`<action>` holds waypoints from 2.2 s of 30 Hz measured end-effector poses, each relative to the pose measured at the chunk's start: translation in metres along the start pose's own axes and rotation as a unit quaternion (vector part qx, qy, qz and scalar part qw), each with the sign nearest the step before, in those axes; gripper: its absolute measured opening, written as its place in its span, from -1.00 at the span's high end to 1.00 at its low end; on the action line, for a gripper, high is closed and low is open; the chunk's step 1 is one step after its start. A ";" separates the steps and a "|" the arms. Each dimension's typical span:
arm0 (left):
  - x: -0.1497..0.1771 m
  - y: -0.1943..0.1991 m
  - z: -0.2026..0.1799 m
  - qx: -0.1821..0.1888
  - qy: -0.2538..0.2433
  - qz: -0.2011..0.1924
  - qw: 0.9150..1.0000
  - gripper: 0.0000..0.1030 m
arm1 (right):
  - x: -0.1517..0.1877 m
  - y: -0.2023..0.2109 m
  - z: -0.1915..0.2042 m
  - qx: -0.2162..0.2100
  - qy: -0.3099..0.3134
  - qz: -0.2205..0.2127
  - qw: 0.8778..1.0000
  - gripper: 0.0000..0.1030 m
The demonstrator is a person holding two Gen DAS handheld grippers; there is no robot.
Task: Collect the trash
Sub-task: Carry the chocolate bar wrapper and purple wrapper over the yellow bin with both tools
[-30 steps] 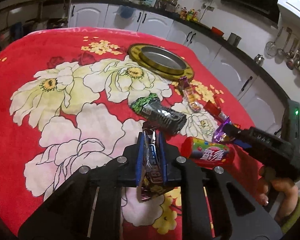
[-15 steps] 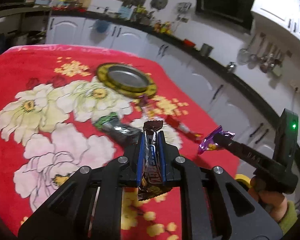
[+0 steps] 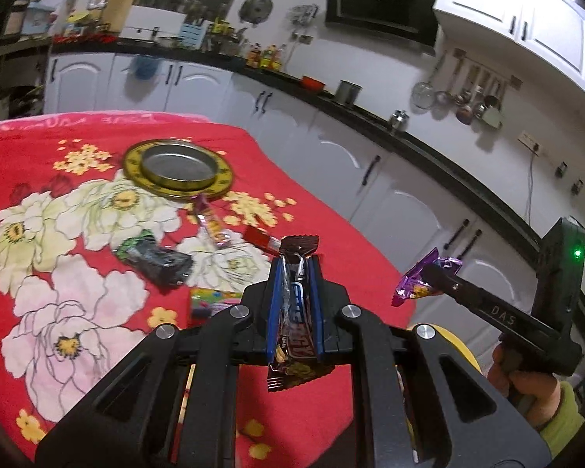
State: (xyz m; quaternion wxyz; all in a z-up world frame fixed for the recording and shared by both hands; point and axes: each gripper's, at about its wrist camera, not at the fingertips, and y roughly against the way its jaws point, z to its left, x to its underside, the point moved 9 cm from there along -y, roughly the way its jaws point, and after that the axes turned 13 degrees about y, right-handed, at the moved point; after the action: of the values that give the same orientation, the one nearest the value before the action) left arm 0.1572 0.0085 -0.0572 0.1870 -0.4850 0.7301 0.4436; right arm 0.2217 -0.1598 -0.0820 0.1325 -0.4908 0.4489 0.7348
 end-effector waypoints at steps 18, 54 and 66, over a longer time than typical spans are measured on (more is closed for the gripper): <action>0.039 -0.009 -0.074 0.049 -0.071 0.035 0.996 0.84 | 0.027 0.068 -0.069 0.074 -0.027 -0.023 0.997 0.61; 0.134 -0.056 -0.182 0.119 -0.177 0.129 0.968 0.84 | 0.100 0.142 -0.160 0.169 -0.081 -0.003 0.982 0.61; 0.158 -0.079 -0.209 0.131 -0.199 0.159 0.958 0.84 | 0.134 0.142 -0.168 0.165 -0.092 0.025 0.982 0.57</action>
State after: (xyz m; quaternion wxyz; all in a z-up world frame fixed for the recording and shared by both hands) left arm 0.1867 -0.2609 -0.0927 0.3174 -0.2355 0.7978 0.4553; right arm 0.1676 -0.4053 -0.1384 0.2338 -0.3806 0.5622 0.6960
